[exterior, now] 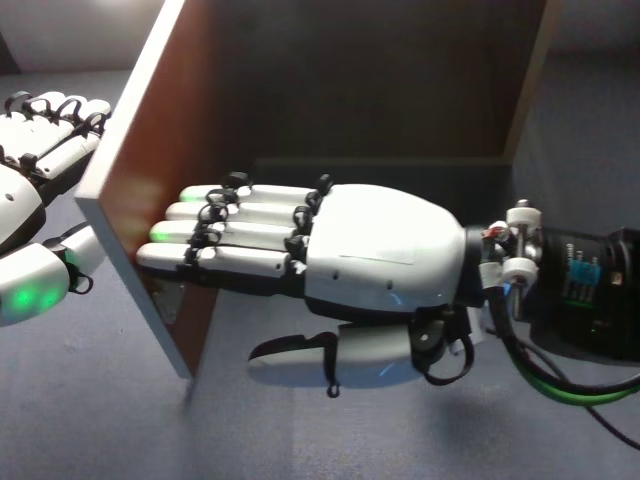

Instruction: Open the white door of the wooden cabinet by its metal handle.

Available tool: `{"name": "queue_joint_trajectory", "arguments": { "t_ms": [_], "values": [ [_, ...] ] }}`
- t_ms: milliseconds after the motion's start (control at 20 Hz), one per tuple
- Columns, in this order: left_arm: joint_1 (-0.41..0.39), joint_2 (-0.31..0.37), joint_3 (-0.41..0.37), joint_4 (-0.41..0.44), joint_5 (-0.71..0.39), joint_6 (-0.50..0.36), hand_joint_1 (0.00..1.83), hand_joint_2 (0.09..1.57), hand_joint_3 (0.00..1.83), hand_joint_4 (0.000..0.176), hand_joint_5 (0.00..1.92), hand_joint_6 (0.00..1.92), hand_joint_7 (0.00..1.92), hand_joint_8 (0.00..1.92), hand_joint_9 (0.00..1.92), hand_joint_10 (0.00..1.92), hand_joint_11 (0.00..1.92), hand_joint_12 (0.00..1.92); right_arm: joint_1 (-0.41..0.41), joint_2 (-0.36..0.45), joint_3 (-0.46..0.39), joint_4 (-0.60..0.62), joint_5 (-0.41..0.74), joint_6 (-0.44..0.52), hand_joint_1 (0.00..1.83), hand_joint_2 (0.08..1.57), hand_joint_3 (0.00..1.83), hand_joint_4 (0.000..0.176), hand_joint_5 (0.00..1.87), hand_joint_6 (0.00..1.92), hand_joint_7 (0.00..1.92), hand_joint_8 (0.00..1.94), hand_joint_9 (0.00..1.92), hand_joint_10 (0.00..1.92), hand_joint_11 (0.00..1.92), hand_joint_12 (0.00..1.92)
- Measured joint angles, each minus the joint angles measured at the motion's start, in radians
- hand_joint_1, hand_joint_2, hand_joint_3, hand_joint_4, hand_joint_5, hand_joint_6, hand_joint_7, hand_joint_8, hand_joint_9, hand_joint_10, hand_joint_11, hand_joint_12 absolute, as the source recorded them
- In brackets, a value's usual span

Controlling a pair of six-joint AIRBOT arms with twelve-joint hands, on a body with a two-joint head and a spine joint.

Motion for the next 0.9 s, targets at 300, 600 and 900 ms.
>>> {"name": "queue_joint_trajectory", "arguments": {
  "t_ms": [300, 600, 900],
  "values": [
    [0.000, -0.001, 0.000, -0.001, 0.002, 0.000, 0.00, 1.57, 0.14, 0.000, 0.08, 0.01, 0.03, 0.01, 0.01, 0.00, 0.00, 0.20, 0.003, -0.013, 0.003, 0.006, 0.002, -0.001, 0.29, 1.46, 0.00, 0.000, 0.03, 0.00, 0.00, 0.00, 0.00, 0.00, 0.00, 0.00],
    [0.000, -0.001, -0.001, -0.010, 0.001, 0.000, 0.00, 1.49, 0.07, 0.000, 0.00, 0.00, 0.00, 0.00, 0.00, 0.00, 0.01, 0.01, 0.003, 0.108, -0.045, 0.007, -0.003, -0.001, 0.25, 1.47, 0.00, 0.000, 0.00, 0.00, 0.00, 0.00, 0.00, 0.00, 0.00, 0.00],
    [0.013, 0.000, -0.010, -0.017, -0.015, 0.000, 0.00, 1.56, 0.25, 0.000, 0.07, 0.02, 0.05, 0.01, 0.06, 0.02, 0.10, 0.06, -0.053, 0.245, -0.094, 0.014, 0.008, 0.000, 0.05, 1.49, 0.01, 0.000, 0.02, 0.00, 0.00, 0.00, 0.00, 0.00, 0.00, 0.00]
  ]
}}
